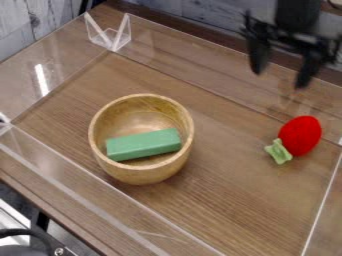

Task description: Move the red fruit to the right side of the table

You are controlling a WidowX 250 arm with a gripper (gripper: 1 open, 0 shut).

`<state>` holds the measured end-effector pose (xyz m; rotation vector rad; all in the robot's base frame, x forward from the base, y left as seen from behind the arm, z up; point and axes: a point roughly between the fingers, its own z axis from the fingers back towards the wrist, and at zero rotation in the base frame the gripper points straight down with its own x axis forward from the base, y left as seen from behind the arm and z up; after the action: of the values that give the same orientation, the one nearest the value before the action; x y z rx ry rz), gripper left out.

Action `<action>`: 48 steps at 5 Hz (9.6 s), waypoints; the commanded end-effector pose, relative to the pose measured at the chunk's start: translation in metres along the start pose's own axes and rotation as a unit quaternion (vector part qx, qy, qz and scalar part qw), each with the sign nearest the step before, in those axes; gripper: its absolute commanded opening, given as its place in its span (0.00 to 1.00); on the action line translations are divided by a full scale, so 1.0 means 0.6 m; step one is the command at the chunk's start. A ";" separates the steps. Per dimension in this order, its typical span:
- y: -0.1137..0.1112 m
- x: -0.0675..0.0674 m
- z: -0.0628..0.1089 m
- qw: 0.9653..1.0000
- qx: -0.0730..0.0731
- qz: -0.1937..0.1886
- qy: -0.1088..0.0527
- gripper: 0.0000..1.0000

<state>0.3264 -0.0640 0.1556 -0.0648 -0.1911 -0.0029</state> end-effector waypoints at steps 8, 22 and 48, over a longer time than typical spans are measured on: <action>0.070 0.022 -0.046 0.995 0.005 -0.093 -0.042 1.00; 0.214 0.059 -0.037 0.995 0.049 -0.051 -0.076 1.00; -0.050 0.028 -0.035 0.987 -0.013 0.153 -0.043 1.00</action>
<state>0.3427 -0.0932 0.1266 -0.1031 -0.2221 0.3071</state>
